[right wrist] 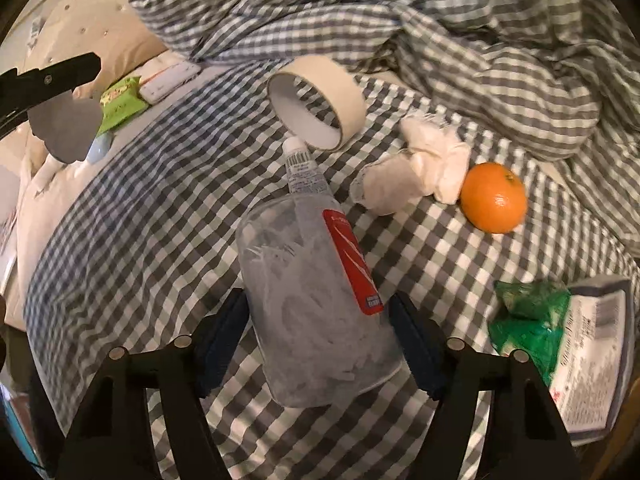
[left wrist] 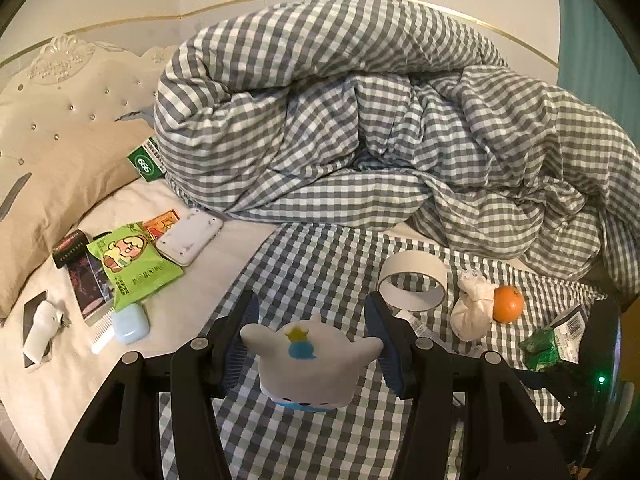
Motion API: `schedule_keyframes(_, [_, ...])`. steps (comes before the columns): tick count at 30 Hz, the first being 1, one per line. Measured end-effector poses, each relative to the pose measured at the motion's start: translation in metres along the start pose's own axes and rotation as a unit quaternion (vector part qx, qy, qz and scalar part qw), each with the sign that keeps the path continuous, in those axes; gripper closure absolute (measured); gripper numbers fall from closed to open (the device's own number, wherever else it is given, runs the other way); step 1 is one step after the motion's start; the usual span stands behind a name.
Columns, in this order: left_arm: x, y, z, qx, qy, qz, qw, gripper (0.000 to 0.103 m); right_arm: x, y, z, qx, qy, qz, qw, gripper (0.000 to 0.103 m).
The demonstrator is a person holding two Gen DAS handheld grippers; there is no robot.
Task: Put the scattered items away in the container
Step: 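Carry the clear bag and plush toy over the box with both grippers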
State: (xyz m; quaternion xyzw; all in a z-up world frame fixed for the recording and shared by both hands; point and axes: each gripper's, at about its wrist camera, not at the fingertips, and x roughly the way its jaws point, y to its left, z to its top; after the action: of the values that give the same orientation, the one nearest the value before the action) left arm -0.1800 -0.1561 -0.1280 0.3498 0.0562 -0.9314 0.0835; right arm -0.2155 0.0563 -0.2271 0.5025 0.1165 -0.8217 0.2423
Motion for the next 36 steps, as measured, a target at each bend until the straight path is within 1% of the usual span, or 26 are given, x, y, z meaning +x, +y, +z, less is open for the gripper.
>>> schedule_keyframes(6, [-0.022,-0.007,0.006,0.004,-0.015,-0.005,0.9999,0.047,-0.031,-0.002,-0.002,0.015,-0.027,0.000,1.000,0.035])
schedule_keyframes(11, [-0.052,-0.021,0.013,0.012,-0.035,-0.013,0.9992,0.047,-0.074,-0.003,-0.010,0.028,-0.065,-0.007,0.997,0.036])
schedule_keyframes(15, [-0.081,-0.036,0.017,0.021,-0.055,-0.021,0.9981,0.047,-0.117,-0.005,-0.020,0.039,-0.105,-0.026,0.993,0.037])
schedule_keyframes(19, [-0.111,-0.056,0.019,0.031,-0.073,-0.032,0.9963,0.047,-0.170,-0.011,-0.034,0.056,-0.153,-0.052,0.985,0.039])
schedule_keyframes(24, [-0.140,-0.080,0.020,0.040,-0.089,-0.051,0.9939,0.047,-0.224,-0.019,-0.053,0.077,-0.200,-0.077,0.974,0.040])
schedule_keyframes(28, [-0.162,-0.102,0.016,0.049,-0.100,-0.065,0.9917,0.047,-0.256,-0.031,-0.073,0.092,-0.223,-0.091,0.966,0.040])
schedule_keyframes(32, [-0.180,-0.123,0.011,0.059,-0.105,-0.076,0.9897,0.047,-0.280,-0.041,-0.092,0.106,-0.242,-0.100,0.959,0.040])
schedule_keyframes(36, [-0.195,-0.145,0.008,0.068,-0.112,-0.090,0.9873,0.047,-0.299,-0.053,-0.111,0.116,-0.252,-0.109,0.954,0.040])
